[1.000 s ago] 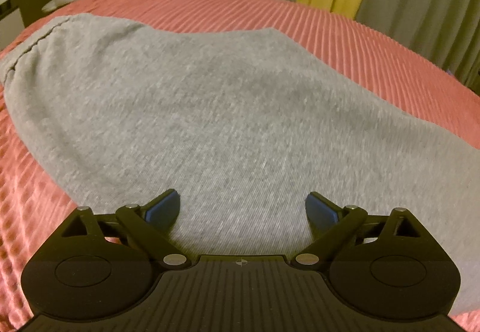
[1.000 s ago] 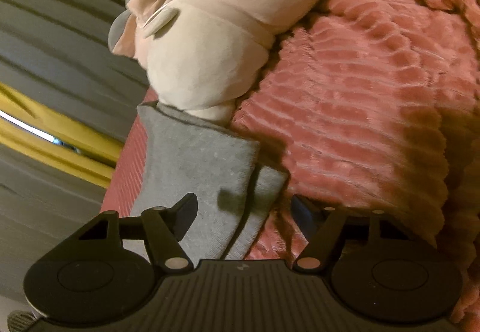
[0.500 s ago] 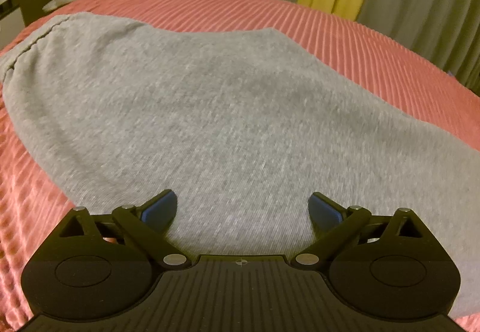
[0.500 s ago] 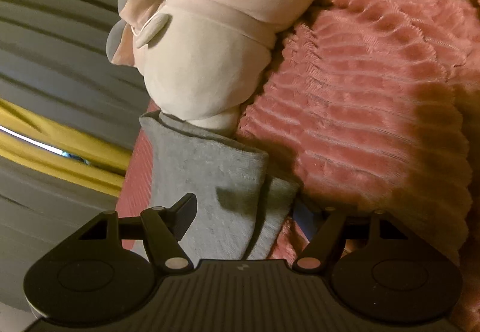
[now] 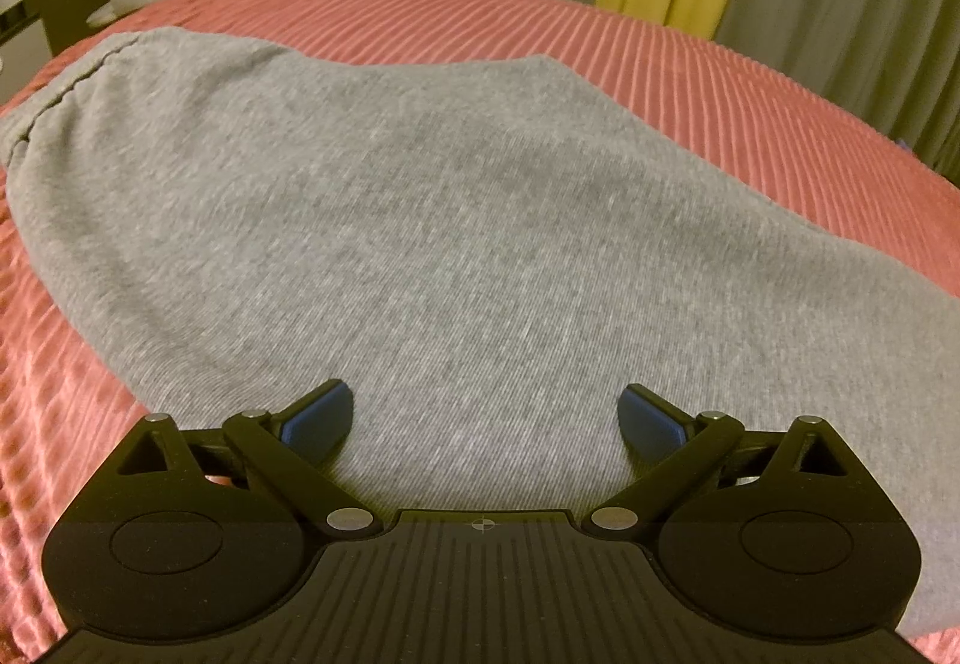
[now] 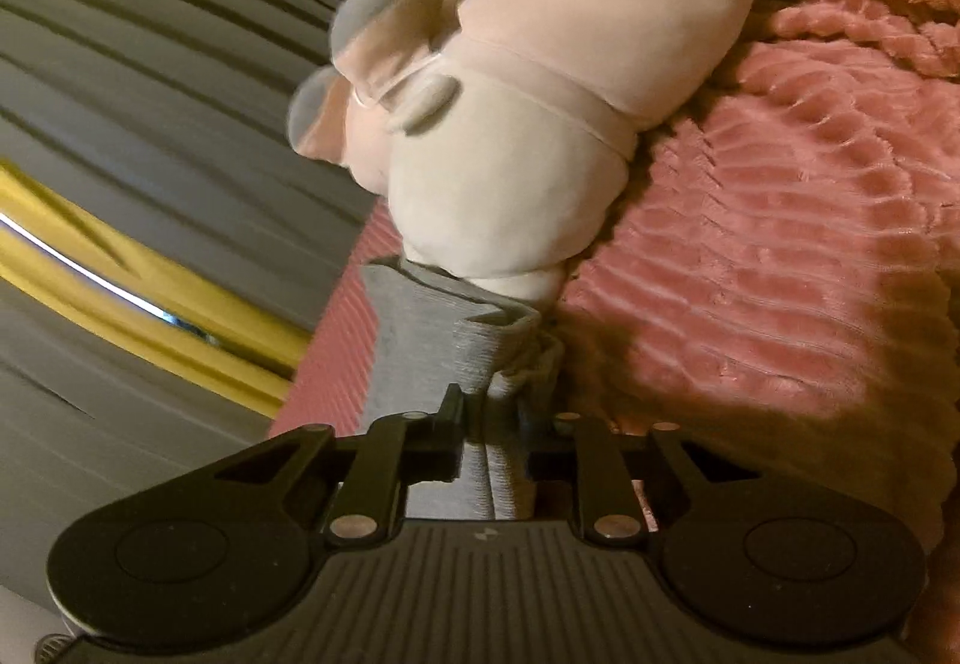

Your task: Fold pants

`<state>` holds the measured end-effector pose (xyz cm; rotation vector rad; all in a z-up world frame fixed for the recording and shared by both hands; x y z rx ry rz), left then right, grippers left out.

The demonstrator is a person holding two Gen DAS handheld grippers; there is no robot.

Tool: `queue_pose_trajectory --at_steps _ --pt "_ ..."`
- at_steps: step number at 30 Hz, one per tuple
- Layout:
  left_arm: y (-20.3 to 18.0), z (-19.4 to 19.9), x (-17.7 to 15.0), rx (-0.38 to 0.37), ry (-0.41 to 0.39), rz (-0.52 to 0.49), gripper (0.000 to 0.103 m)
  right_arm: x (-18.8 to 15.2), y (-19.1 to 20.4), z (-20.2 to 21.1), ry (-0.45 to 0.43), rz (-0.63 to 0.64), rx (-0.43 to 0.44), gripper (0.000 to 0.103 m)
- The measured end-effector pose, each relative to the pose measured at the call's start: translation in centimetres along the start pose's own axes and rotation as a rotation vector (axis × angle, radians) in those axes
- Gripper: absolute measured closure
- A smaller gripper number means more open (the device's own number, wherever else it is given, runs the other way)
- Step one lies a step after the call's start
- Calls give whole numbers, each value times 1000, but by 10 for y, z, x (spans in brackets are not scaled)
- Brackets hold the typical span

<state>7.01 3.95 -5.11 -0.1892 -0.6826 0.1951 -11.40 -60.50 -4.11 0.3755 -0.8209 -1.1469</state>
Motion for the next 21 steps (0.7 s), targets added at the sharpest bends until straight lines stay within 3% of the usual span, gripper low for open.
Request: queue_pose_trajectory --at_steps 5,8,10,11,12,16,19,21 --pt "1 0 0 -3 0 1 3 0 -5 -19 57 -7 -52 48" --pt "0 -1 1 -1 1 -2 3 -2 -2 -27 56 5 -63 48" --pt "0 0 1 -1 1 -1 3 -1 0 -33 58 1 -60 51" --pt "1 0 1 -1 1 -1 3 -1 1 -35 57 1 -64 65" --pt "1 -1 1 -2 0 0 3 0 3 -35 49 6 -64 87" --pt "0 -1 1 -2 -1 3 3 -2 14 -31 6 44 -36 89" --pt "1 -1 1 -3 0 2 3 -1 19 -38 20 81 -82 81" --pt "2 0 1 -7 -4 9 3 0 20 -40 26 88 -98 87"
Point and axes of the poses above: each gripper's, at about its wrist camera, not at the fingertips, and z roughly against the way its jaws point, y to its left, x to its top, the point moved 2 cm from there along -z, roughly the way its jaws point, and after that the axes turned 12 degrees about -x, right-handed, at the moved point
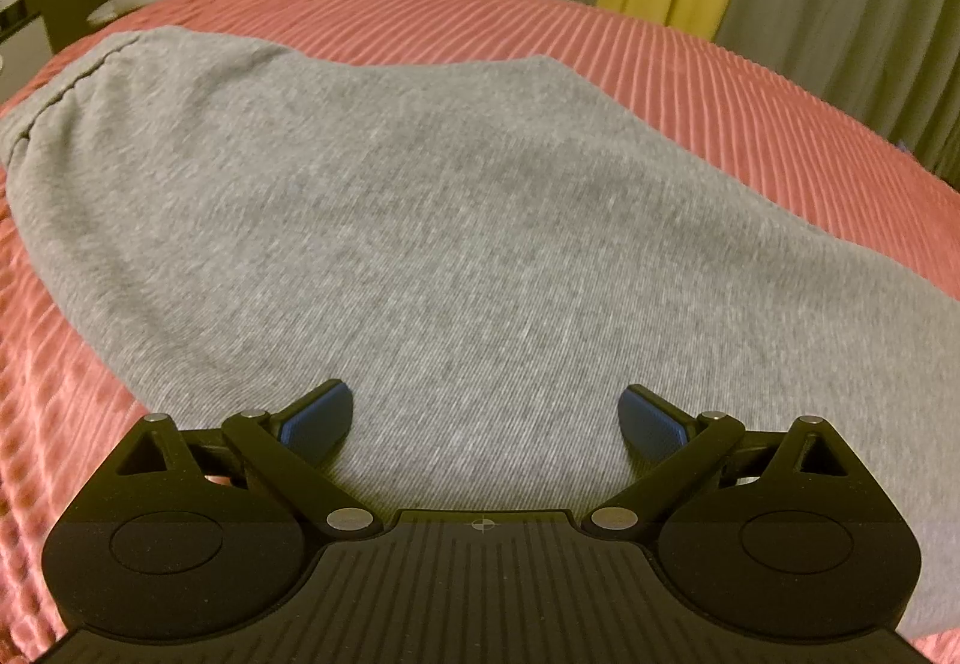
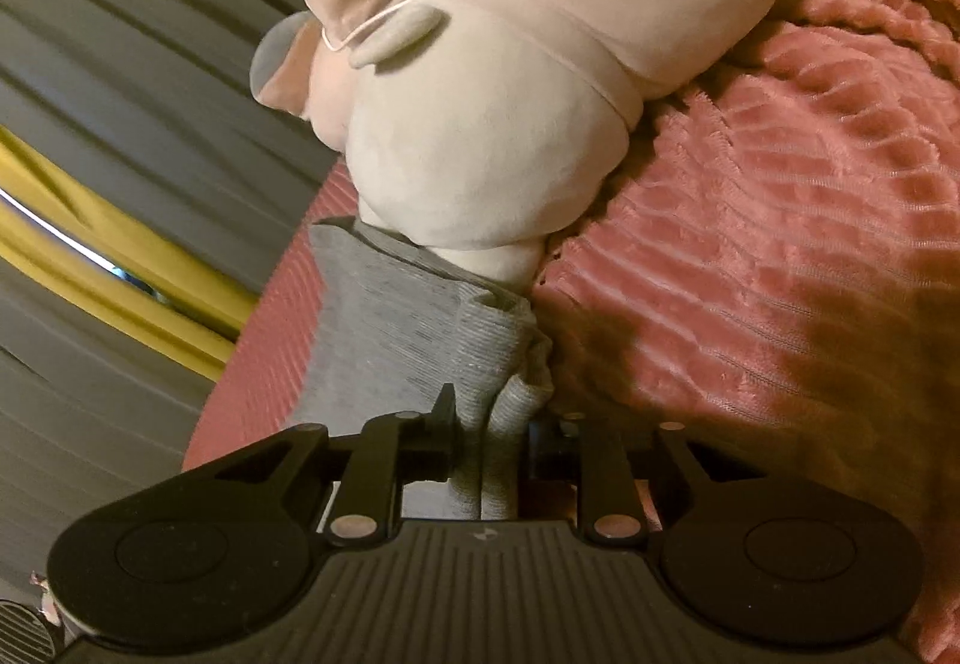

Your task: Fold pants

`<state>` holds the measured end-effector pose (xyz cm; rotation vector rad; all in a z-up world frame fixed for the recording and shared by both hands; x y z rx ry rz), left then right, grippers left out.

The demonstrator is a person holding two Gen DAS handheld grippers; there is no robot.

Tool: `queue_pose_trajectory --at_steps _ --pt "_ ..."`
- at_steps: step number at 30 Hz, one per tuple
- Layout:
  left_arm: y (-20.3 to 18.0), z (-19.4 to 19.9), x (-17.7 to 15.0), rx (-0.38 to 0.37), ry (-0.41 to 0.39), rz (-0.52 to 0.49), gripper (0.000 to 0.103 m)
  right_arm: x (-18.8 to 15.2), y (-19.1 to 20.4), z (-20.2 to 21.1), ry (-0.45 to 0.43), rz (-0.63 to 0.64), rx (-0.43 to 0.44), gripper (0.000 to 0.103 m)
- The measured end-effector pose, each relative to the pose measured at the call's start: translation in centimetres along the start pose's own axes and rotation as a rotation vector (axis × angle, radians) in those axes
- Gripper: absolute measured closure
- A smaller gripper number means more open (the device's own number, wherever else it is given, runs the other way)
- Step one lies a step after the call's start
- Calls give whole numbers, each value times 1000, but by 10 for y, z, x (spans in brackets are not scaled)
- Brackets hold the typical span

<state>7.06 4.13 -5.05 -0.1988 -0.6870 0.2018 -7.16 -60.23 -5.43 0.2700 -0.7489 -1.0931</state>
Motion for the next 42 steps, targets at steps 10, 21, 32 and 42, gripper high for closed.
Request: queue_pose_trajectory --at_steps 10,21,32,42 --pt "12 24 1 -1 -56 88 3 -35 163 71 -192 503 155 91" --pt "52 45 -3 -24 -97 285 3 -301 270 11 270 1165 278 89" --pt "41 36 -2 -31 -78 210 3 -293 267 40 330 1043 389 65" --pt "35 36 -2 -2 -81 197 3 -213 241 27 297 544 362 34"
Point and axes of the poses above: each gripper's, at about its wrist camera, not at the fingertips, and z roughly against the way its jaws point, y to its left, x to its top, the point moved 2 cm from there along -z, roughly the way its jaws point, and after that the axes turned 12 degrees about -x, right-handed, at the moved point
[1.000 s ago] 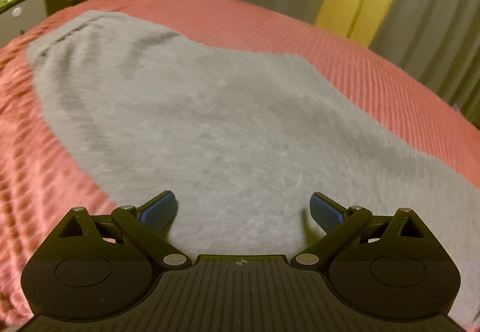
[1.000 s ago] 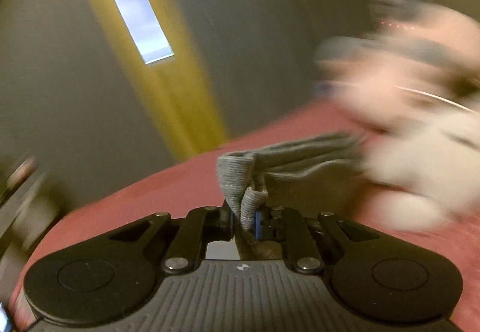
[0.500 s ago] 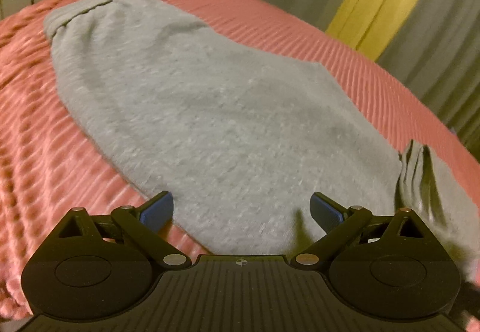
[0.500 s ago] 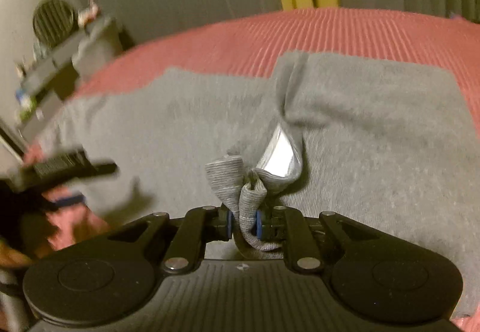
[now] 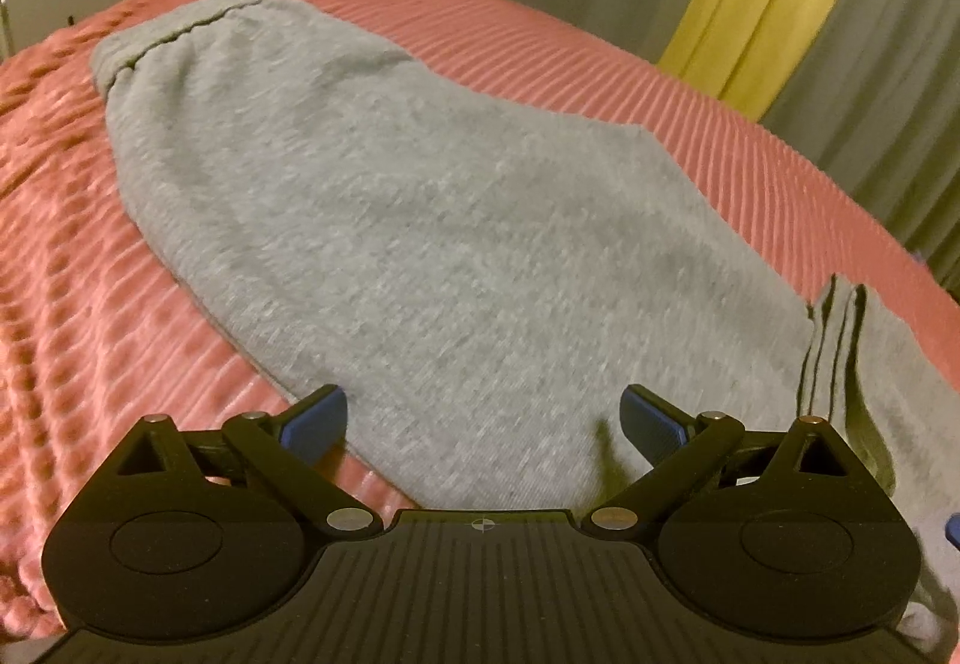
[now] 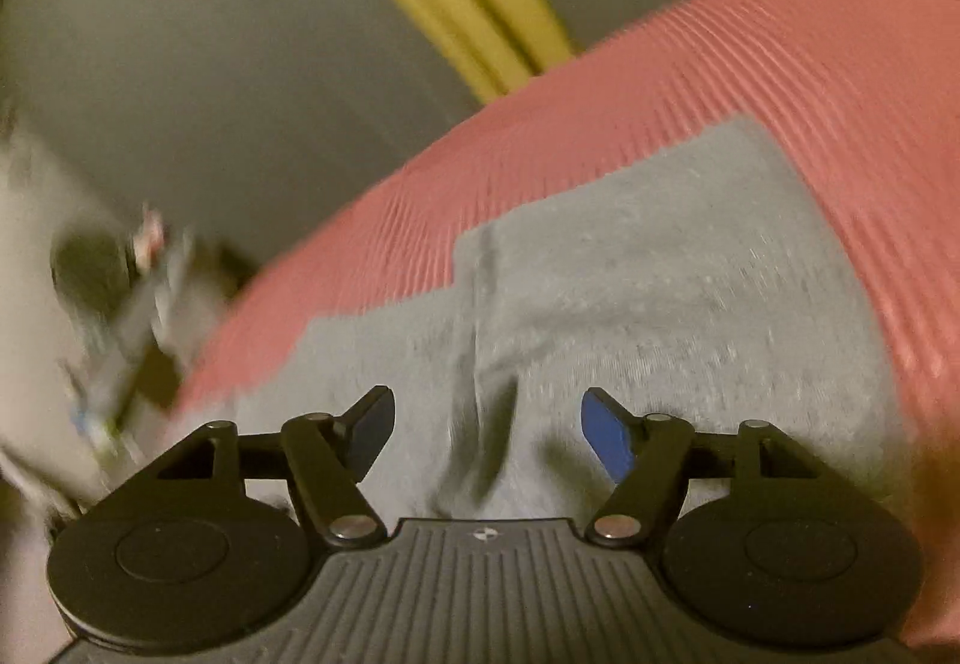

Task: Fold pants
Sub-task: 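Open the right gripper and move both tools back over the pants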

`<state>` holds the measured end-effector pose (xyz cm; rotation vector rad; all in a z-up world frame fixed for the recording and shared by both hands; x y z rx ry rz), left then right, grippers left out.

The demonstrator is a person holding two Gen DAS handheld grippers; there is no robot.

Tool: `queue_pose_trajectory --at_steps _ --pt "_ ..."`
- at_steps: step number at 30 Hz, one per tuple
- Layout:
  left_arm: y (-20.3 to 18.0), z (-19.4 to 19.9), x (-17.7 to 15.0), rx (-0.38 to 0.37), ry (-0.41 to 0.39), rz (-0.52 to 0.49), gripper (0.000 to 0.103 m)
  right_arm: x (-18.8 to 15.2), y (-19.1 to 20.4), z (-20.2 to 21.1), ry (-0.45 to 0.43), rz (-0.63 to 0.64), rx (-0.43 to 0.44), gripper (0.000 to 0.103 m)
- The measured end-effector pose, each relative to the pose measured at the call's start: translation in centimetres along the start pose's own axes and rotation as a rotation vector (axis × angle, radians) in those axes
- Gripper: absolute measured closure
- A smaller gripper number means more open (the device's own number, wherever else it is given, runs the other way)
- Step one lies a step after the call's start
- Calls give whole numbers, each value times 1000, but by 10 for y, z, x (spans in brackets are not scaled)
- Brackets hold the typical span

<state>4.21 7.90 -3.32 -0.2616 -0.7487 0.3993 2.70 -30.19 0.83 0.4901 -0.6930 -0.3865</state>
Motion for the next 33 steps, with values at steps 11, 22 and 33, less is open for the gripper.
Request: queue_pose_trajectory --at_steps 11,22,33 --pt "2 -7 0 25 24 4 3 -48 39 -72 254 -15 68 77" --pt "-2 0 1 3 8 -18 3 -33 -17 -14 244 -109 -242 80" --pt "-87 -4 19 -353 134 -224 3 -17 -13 34 -46 174 -389 8"
Point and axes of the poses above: each gripper's, at about its wrist camera, not at the fingertips, and z roughly against the way its jaws point, y to its left, x to its top, the point moved 2 cm from there along -z, roughly the way its jaws point, and after that the axes turned 12 degrees about -x, right-handed, at the moved point
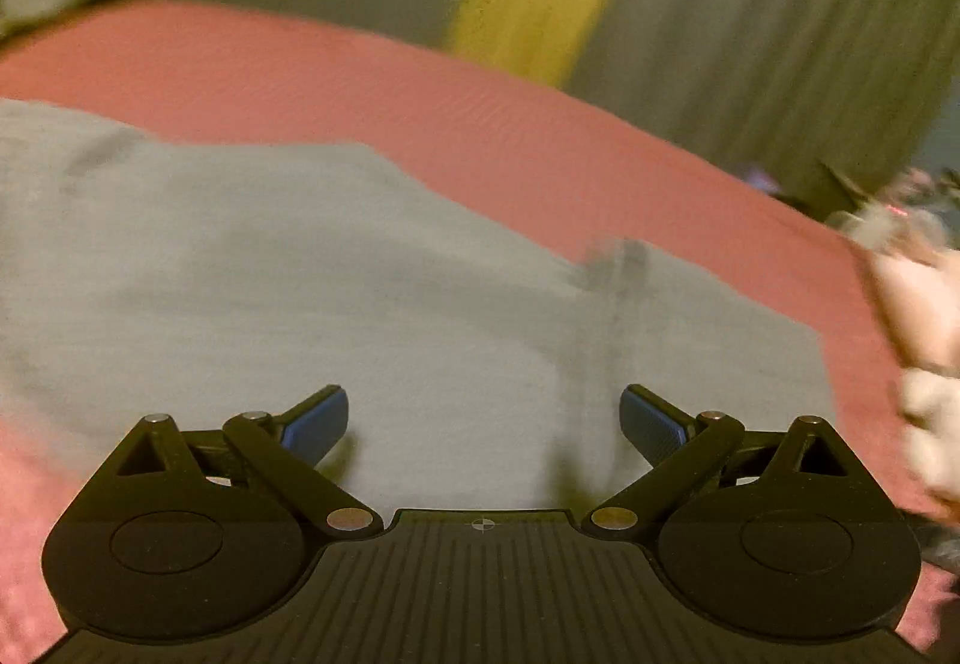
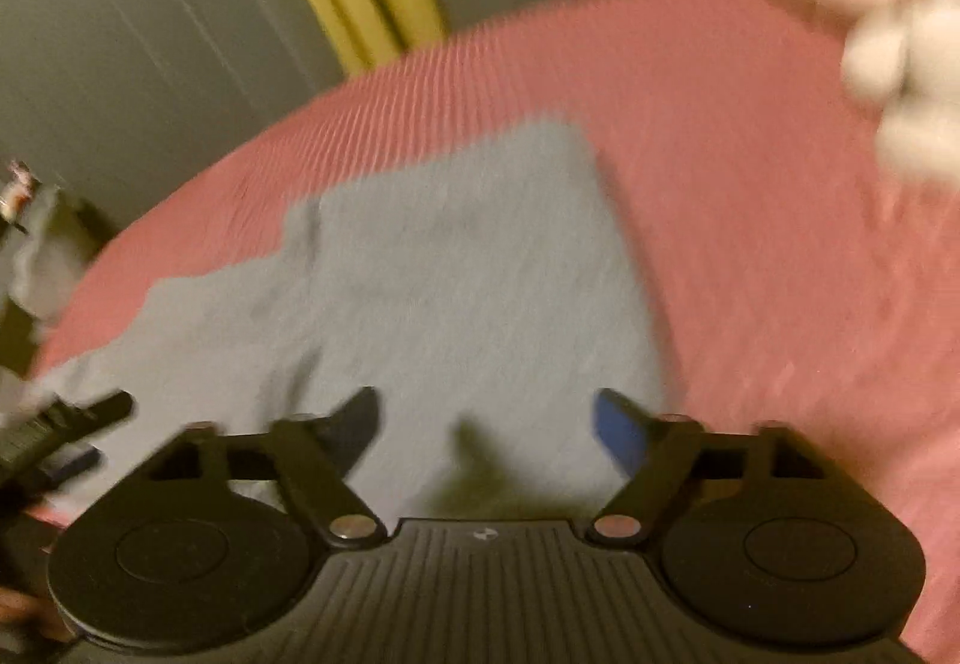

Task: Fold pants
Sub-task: 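Open the right gripper and move both tools back over the pants, then pinch the folded seam ridge of the pants with the left gripper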

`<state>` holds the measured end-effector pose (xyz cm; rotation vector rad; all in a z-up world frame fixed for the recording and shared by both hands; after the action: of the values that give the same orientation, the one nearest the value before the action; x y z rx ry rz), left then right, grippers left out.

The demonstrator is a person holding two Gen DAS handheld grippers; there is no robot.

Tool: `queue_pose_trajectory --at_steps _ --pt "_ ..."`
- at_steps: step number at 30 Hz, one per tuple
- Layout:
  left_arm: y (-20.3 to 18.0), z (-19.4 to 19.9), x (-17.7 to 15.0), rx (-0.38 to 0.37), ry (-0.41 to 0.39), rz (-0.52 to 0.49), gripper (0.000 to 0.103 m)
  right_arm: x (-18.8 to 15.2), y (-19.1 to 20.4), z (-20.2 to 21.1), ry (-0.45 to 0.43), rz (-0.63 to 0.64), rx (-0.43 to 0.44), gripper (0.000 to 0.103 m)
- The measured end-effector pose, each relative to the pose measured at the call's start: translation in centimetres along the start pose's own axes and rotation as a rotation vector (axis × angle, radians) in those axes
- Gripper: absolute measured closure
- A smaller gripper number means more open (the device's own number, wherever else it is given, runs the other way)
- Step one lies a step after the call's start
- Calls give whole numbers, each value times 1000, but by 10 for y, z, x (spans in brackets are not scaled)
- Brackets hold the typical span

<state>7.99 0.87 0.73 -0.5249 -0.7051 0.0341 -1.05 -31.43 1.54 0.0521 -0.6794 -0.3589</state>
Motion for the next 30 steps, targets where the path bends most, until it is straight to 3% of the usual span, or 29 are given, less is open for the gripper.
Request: queue_pose_trajectory --at_steps 2,5,9,12,18,21,24,26,30 --pt "-3 -21 8 -78 69 33 8 4 -8 -4 -41 15 4 6" --pt "-2 -51 15 -88 158 60 25 5 -24 -23 60 -75 74 6" --pt "-3 -79 16 -138 256 104 29 5 -46 -43 127 -202 42 6" --pt "-9 -89 15 -158 286 71 29 5 -48 -48 144 -205 37 6" --pt "1 -102 15 -228 310 167 36 4 -39 -51 158 -134 18 6" --pt "-2 -110 15 -220 320 122 44 2 -39 -47 167 -145 20 6" --pt "-6 -115 19 -212 331 115 72 3 -39 -50 176 -154 18 6" --pt "-3 -113 19 -226 326 145 81 3 -39 -50 177 -155 14 6" --pt "2 -106 19 -262 287 174 84 2 -38 -51 179 -146 8 6"
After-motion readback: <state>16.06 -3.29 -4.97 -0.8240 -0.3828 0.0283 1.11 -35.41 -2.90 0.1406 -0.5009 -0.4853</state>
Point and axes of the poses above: each gripper's, at about its wrist camera, not at the fingertips, and z roughly against the way its jaws point, y to its left, x to its top, the point moved 2 cm from there along -z, roughly the way its jaws point, and after that the axes turned 12 degrees about -x, right-handed, at the moved point
